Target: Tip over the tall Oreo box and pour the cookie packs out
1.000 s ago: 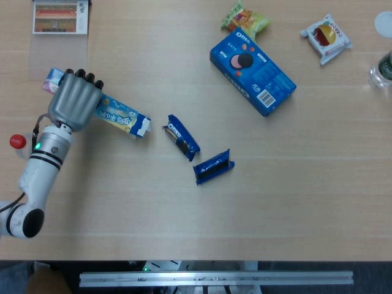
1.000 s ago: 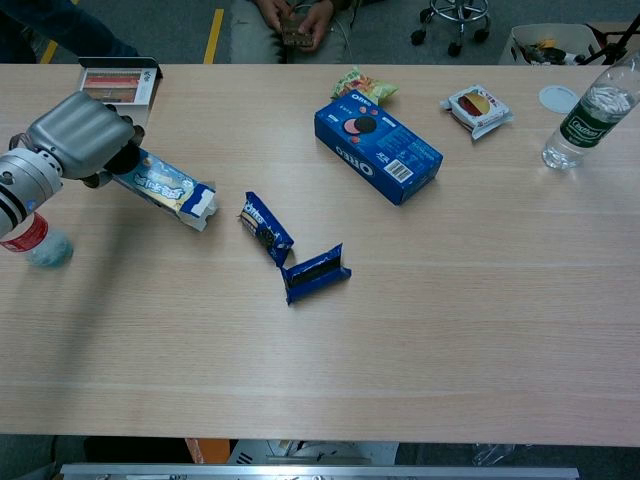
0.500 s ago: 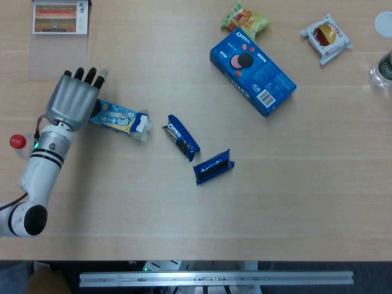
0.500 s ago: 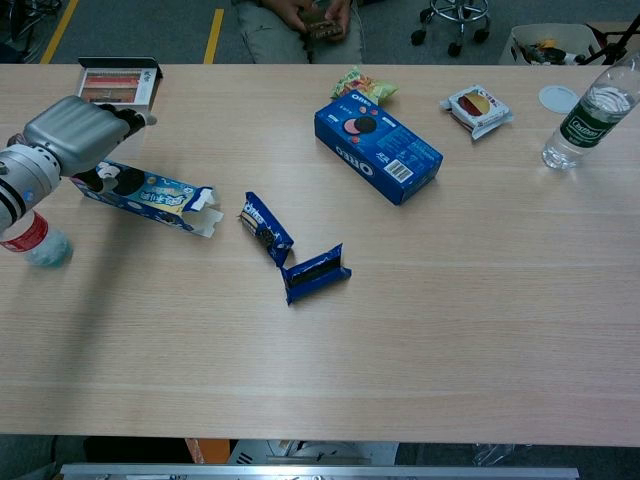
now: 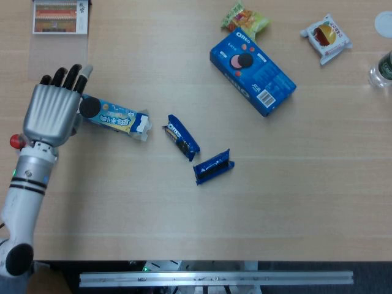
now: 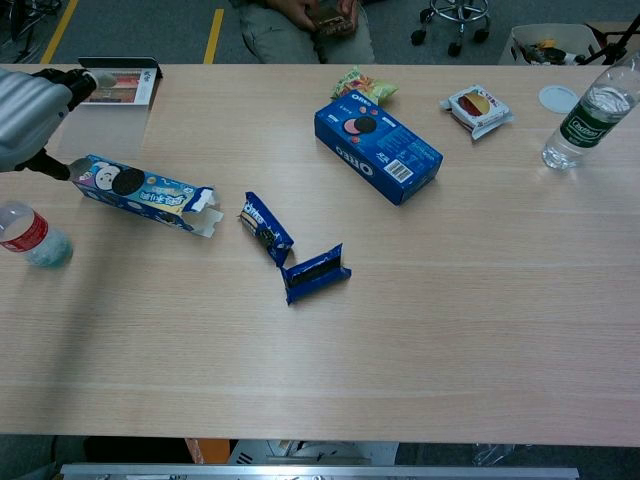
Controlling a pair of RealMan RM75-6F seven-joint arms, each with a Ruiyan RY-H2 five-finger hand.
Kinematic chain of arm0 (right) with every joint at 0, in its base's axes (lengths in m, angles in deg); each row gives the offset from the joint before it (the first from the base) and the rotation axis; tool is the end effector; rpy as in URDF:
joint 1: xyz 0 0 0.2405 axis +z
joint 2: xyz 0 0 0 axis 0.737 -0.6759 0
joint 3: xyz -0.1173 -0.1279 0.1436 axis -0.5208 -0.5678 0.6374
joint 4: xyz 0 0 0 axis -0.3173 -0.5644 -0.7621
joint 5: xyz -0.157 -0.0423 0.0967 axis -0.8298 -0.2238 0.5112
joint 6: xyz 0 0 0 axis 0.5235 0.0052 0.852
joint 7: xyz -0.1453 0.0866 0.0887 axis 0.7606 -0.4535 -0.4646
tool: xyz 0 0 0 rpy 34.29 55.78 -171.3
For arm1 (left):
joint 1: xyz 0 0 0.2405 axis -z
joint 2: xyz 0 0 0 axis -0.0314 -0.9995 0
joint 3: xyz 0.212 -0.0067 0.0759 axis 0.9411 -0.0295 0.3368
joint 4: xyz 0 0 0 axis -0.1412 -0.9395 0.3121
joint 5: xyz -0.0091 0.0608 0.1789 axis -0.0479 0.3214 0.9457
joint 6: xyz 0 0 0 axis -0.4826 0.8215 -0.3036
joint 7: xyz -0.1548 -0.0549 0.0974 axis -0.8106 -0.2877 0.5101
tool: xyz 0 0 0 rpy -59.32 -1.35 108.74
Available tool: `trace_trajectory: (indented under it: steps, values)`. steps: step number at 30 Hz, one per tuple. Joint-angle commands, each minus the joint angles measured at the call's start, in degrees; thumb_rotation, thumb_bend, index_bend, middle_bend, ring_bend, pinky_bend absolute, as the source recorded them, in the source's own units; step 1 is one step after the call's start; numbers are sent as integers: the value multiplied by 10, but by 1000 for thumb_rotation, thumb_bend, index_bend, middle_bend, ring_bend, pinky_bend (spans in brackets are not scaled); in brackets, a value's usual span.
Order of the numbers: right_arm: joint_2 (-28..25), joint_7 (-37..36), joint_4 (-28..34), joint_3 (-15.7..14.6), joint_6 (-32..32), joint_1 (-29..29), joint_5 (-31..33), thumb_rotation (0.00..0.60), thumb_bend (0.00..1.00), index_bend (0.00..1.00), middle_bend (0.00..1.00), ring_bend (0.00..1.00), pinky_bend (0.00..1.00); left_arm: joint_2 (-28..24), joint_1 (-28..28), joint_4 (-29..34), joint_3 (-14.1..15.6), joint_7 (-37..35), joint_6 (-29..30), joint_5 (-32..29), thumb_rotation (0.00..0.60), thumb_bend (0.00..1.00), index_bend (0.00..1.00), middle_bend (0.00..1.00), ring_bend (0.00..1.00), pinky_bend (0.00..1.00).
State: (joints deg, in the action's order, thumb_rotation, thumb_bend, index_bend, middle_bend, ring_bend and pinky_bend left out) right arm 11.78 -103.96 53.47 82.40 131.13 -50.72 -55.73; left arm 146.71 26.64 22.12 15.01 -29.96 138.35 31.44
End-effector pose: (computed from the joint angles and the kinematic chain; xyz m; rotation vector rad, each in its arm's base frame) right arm -0.3164 -0.1761 0.1981 1.3048 -0.9816 0.9700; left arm -0.1837 0.3143 0.0738 -1.6795 -0.6242 -0.6845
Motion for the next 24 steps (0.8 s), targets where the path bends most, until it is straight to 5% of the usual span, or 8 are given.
trace_trajectory:
  steps: [1, 12, 24]
  values:
    - [0, 1, 0, 1, -1, 1, 1, 600, 183, 369, 401, 393, 418, -12, -48, 3, 31, -59, 81, 94, 600, 270, 131, 155, 187, 345]
    - [2, 1, -2, -2, -4, 1, 4, 600, 184, 368, 401, 393, 417, -60, -123, 40, 81, -67, 152, 172, 600, 270, 148, 172, 188, 346]
    - [-1, 3, 4, -4, 1, 2, -2, 600, 183, 369, 401, 393, 417, -82, -170, 60, 84, -54, 173, 178, 600, 271, 148, 171, 187, 345]
